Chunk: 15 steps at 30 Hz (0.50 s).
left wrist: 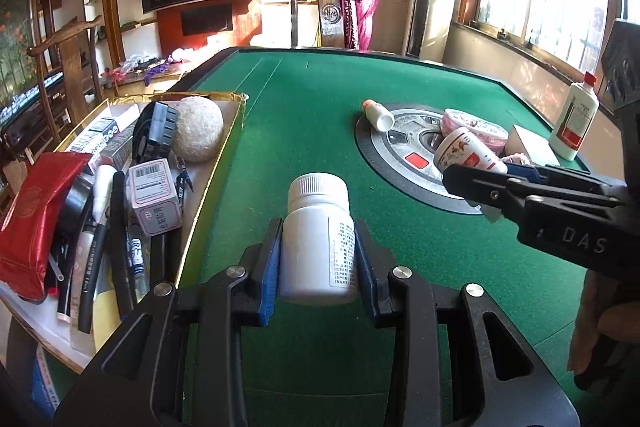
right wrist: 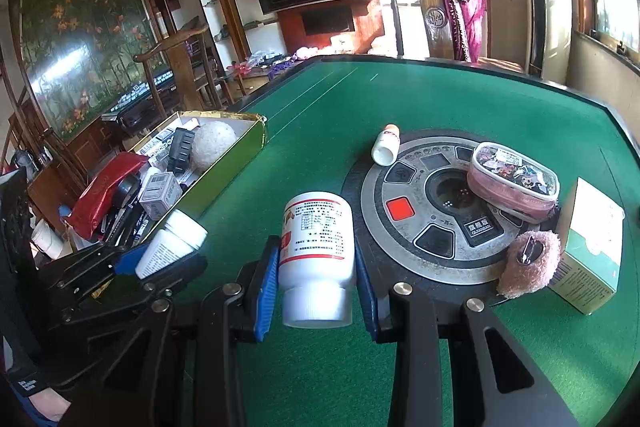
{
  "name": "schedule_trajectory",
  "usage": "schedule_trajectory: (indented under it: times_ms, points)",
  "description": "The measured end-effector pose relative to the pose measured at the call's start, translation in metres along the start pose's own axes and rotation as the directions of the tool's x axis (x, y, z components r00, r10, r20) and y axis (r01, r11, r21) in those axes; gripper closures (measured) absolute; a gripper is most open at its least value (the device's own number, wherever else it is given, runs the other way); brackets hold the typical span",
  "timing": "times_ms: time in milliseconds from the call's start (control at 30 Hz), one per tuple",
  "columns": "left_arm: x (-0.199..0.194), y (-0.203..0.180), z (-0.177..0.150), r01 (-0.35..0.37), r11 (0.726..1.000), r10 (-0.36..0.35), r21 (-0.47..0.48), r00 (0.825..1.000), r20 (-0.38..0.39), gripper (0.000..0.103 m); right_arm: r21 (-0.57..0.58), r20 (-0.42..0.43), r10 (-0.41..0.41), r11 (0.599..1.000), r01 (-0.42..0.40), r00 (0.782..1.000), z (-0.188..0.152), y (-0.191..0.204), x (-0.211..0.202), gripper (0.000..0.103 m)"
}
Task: Organize objects
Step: 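Carry both white bottles toward the gold tray with both tools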
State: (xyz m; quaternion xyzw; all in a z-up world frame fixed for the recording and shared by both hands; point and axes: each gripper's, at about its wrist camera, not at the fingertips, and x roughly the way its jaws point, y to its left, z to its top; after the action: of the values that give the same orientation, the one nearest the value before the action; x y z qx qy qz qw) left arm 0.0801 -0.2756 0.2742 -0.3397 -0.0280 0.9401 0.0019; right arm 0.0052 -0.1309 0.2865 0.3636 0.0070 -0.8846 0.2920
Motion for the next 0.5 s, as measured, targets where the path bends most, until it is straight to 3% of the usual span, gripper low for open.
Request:
schedule_trajectory:
  times_ms: [267, 500]
  points:
    - [-0.027, 0.024, 0.005, 0.010, 0.998, -0.007, -0.059, 0.999, 0.050, 0.070, 0.005, -0.002, 0.025, 1.000, -0.025, 1.000, -0.004, 0.010, -0.001, 0.068]
    - [-0.049, 0.056, 0.008, -0.019, 0.992, 0.030, -0.124, 0.996, 0.089, 0.070, -0.022, -0.008, 0.056, 0.998, -0.056, 0.998, -0.008, 0.030, 0.001, 0.068]
